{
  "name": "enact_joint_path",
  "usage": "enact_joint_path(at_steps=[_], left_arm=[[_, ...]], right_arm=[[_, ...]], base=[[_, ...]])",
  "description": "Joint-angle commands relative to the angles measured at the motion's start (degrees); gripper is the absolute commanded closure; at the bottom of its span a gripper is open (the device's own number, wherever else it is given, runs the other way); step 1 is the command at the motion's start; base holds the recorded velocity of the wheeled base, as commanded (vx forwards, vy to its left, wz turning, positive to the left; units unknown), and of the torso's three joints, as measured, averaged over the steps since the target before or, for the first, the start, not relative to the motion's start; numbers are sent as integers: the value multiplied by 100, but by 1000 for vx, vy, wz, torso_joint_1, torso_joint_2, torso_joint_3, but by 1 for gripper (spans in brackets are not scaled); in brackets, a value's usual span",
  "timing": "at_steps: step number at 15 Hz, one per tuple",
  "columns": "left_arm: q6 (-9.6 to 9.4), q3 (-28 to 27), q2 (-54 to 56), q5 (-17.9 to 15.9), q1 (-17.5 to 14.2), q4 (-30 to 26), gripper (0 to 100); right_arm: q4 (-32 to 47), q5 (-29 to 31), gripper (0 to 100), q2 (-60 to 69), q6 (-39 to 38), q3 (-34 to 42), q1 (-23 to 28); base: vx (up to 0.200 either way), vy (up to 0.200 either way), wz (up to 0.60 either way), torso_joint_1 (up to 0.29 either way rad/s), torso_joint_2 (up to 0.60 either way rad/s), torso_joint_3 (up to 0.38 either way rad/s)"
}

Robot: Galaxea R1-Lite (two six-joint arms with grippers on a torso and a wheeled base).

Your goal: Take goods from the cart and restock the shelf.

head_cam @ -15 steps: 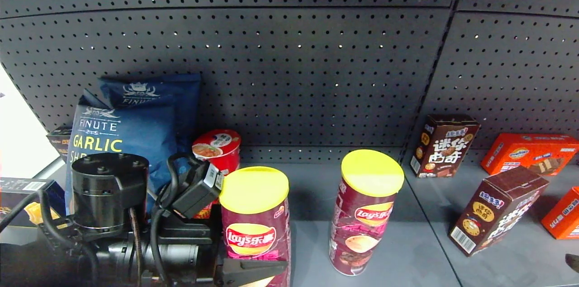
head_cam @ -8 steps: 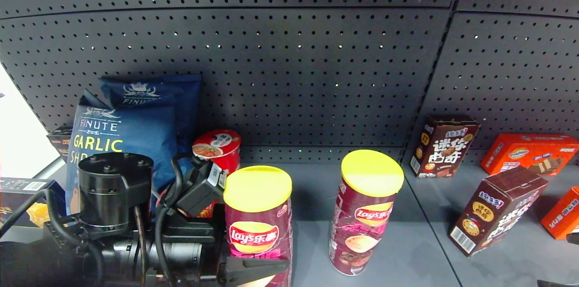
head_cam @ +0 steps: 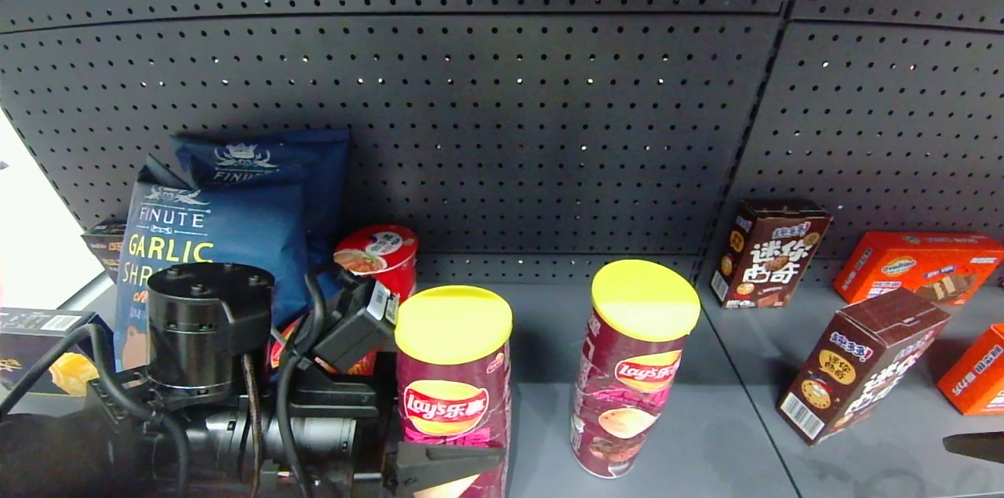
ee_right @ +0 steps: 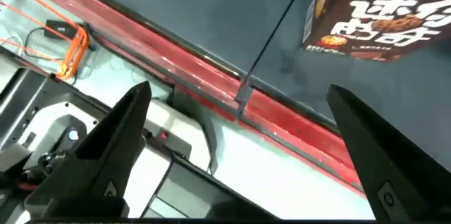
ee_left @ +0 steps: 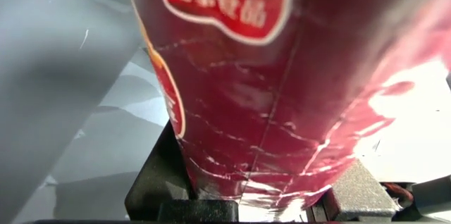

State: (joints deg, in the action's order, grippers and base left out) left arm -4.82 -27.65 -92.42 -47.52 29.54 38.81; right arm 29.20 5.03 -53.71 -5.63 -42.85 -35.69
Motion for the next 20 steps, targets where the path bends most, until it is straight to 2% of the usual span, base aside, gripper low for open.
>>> enact_joint_path(at_steps=[1,8,15,18,20], left_arm=[[-2,-74,-101,-3,-1,12,100],[-2,-461,-347,6,26,12,100],[7,-557,-251,50,17,21,100],[104,-566,312,67,-9,3,100],[297,-680,505,164,-53,3,100]], right_arm=[[-90,-11,0,-289,9,-4,159],[-845,-38,0,-772,36,418,397],[-845,-117,0,-676,45,620,520],[-854,-117,0,-614,45,708,520],[-854,-126,0,-614,45,699,511]], base=[[0,0,0,0,0,0],[0,0,0,0,0,0],[0,0,0,0,0,0],[0,0,0,0,0,0],[0,0,0,0,0,0]])
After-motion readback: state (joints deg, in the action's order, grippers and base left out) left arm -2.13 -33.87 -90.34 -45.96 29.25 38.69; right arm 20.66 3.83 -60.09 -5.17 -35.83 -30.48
